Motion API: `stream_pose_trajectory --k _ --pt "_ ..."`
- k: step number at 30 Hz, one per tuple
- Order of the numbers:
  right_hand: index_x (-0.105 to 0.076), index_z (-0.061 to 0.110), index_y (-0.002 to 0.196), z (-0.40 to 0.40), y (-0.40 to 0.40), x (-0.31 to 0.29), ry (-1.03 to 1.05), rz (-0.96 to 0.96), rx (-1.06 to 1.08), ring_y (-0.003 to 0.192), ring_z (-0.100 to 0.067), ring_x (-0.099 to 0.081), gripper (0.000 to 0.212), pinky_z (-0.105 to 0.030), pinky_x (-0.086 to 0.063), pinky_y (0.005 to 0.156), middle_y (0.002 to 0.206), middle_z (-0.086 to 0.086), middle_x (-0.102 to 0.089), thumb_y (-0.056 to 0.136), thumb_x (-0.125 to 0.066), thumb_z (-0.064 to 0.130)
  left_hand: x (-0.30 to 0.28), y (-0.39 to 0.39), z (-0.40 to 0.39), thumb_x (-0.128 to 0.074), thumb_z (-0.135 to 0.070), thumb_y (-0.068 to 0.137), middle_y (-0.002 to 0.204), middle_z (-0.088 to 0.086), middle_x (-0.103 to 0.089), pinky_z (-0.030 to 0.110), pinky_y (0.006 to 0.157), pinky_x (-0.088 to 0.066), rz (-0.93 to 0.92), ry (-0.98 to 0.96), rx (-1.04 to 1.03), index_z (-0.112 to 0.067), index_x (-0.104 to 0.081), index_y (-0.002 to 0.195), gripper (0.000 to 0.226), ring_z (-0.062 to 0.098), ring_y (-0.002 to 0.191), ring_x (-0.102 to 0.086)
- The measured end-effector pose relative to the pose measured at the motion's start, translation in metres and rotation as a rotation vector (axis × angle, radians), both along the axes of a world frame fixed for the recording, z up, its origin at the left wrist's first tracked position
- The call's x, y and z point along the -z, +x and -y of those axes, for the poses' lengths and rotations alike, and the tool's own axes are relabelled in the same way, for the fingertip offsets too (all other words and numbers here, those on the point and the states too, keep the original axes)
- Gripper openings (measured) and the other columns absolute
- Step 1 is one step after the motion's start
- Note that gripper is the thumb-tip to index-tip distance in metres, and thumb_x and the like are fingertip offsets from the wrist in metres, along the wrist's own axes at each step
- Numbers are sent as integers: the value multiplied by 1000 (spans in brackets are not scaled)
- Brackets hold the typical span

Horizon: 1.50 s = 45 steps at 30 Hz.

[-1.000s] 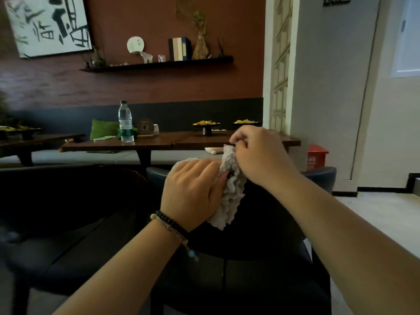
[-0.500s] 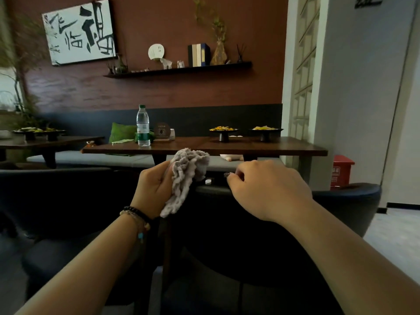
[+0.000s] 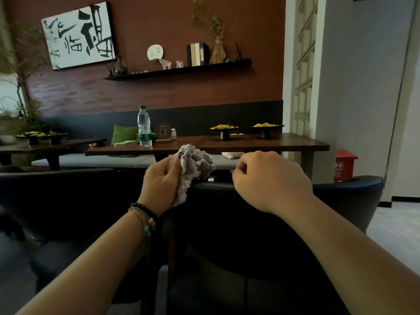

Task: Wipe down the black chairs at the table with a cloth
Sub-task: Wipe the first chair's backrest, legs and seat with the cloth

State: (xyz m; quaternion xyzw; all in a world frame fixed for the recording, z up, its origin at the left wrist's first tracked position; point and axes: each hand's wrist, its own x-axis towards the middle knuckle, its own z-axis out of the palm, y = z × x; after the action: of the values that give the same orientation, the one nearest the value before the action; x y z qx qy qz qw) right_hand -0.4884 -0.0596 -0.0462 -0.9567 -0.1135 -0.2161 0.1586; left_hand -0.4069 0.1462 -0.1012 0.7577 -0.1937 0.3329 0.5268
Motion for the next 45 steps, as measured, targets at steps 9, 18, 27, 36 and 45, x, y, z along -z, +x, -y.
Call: stream_pose_trajectory --k 9,18,27,36,45 --pt "-66 20 100 9 -3 -2 789 259 -303 90 -6 -65 15 -19 -51 80 94 7 -68 96 -53 13 -2 -76 70 -38 -53 93 85 -10 -65 48 74 -52 263 245 57 -30 -61 91 33 16 82 -63" --pt "-54 21 129 1 -49 33 -55 408 -334 114 -13 -50 60 -33 -45 95 125 2 -56 80 -64 55 -31 -90 30 -43 -41 86 125 17 -63 33 96 -47 -283 -564 779 -4 -52 126 55 25 117 -61" --pt "-67 0 108 62 -71 72 106 722 58 93 -32 -64 38 -43 -53 82 103 -17 -67 83 -69 29 -18 -91 49 -49 -31 92 124 -13 -58 21 92 -50 144 230 309 -33 -48 123 31 0 116 -55" --pt "-23 31 152 75 -44 96 308 670 151 137 -27 -34 74 -49 -42 105 152 -12 -28 89 -45 62 -23 -83 136 -14 -48 92 67 -3 -58 31 57 -49 324 946 -296 -23 -42 69 44 16 56 -53" --pt "-56 13 105 138 1 112 1222 702 378 92 -10 -62 14 -9 -46 68 95 1 -60 101 -50 24 -10 -79 141 -29 -38 97 40 -10 -33 17 42 -20 569 652 -288 -23 -38 49 51 7 32 -28"
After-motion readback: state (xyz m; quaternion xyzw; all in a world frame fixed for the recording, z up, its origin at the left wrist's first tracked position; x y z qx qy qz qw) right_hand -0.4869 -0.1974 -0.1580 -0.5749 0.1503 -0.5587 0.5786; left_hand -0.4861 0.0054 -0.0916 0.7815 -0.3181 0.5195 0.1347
